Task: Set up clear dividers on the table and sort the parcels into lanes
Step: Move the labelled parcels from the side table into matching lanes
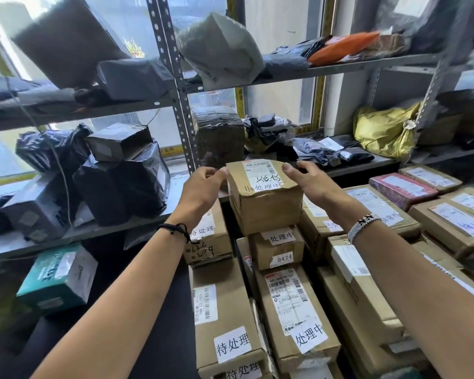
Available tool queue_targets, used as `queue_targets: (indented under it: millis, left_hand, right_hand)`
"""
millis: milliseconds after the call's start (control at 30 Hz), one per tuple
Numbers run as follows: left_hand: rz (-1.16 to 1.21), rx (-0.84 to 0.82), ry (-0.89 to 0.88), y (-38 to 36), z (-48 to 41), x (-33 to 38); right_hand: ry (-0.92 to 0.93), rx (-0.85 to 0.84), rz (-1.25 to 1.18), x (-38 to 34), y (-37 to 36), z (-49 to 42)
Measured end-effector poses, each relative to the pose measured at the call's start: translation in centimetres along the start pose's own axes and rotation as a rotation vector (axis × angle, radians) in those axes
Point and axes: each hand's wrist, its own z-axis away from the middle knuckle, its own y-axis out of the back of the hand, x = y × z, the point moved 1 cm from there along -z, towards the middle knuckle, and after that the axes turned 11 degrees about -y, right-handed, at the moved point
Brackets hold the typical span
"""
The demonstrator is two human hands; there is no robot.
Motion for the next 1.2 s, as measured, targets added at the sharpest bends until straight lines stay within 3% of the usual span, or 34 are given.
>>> queue_targets:
  millis: [100, 233, 400, 534, 734, 967, 1201]
  left_hand:
    - [-0.014, 0.016, -0.022, 0.9, 0.7, 0.6]
    - [-0.017, 0.068, -0.027, 3.0, 1.7, 0.9]
    - [0.02, 0.157, -0.061, 5.9, 4.2, 0.6]
    - [0.063, 0.239, -0.06, 9.0, 7.0, -0.8]
    - [0.11, 0.442, -0.027, 14.8, 11.5, -3.4]
    - [0.215, 0.488, 0.041, 19.5, 18.4, -8.9]
    - [0.254, 0.451, -0.01, 26.0, 24.3, -15.2]
  right_hand:
    - [0.049, 0.063, 0.136, -1.0, -0.2, 1.1]
    - [0.223, 0.279, 0.421, -3.4, -1.7, 3.7]
    - [0.509, 0.331, 0.471, -6.4, -5.7, 7.4]
    - [0.622, 0.187, 0.359, -8.2, -11.3, 10.7]
    - [0.579, -0.114, 0.072, -9.5, -19.0, 14.2]
    - [0.382, -0.382, -0.296, -6.4, -29.2, 19.6]
    - [0.21, -0.507, -0.442, -3.4, -40.5, 25.3]
